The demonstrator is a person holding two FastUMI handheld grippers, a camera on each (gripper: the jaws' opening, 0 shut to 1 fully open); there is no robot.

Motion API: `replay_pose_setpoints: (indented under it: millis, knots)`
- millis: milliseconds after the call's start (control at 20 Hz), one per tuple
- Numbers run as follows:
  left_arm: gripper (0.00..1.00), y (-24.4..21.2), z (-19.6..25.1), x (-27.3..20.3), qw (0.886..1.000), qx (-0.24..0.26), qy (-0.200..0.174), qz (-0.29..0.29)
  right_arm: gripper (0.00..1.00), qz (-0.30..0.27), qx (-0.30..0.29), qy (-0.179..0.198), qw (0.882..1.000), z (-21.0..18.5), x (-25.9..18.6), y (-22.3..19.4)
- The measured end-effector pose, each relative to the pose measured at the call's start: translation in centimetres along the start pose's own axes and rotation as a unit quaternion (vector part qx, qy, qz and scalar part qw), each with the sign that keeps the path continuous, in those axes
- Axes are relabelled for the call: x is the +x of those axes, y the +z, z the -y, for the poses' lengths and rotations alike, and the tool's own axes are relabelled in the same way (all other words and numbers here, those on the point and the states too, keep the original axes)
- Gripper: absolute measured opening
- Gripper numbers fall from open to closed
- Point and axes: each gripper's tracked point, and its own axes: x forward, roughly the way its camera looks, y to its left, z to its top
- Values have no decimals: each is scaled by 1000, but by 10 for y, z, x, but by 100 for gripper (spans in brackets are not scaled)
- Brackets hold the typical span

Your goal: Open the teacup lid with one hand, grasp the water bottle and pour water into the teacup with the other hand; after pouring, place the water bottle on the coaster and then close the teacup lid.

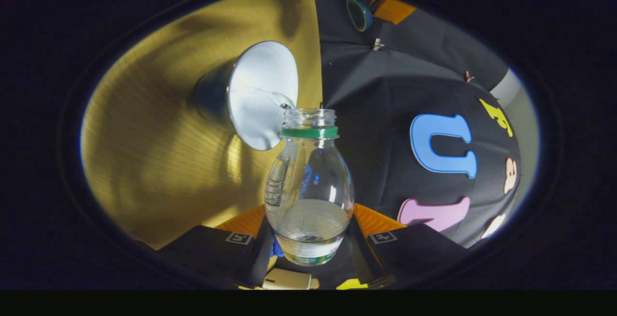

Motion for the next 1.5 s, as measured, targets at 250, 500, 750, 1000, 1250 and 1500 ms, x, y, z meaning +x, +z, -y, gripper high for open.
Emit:
replay_pose_setpoints:
  millis: [250, 500, 750, 1000, 1250, 1500]
  knots:
    - [26, -4, -1, -1, 1000, 5, 2, -3, 72, 11, -36, -2, 999, -3, 2, 3]
    - [26, -4, 0, -1, 1000, -3, 4, -3, 72, 26, -57, -11, 998, 2, 6, 6]
    - [26, -6, -1, -1, 1000, 7, 5, -3, 72, 36, -91, -12, 995, 10, 8, 7]
    - [26, -7, -6, -4, 1000, -8, 13, 0, 72, 50, -127, -24, 990, 23, 11, 10]
    - [23, -2, -4, -7, 1000, -19, 13, 7, 72, 82, -165, -31, 982, 36, 12, 19]
    - [27, -5, -2, -9, 1000, -21, 15, 8, 72, 101, -189, -38, 976, 44, 14, 17]
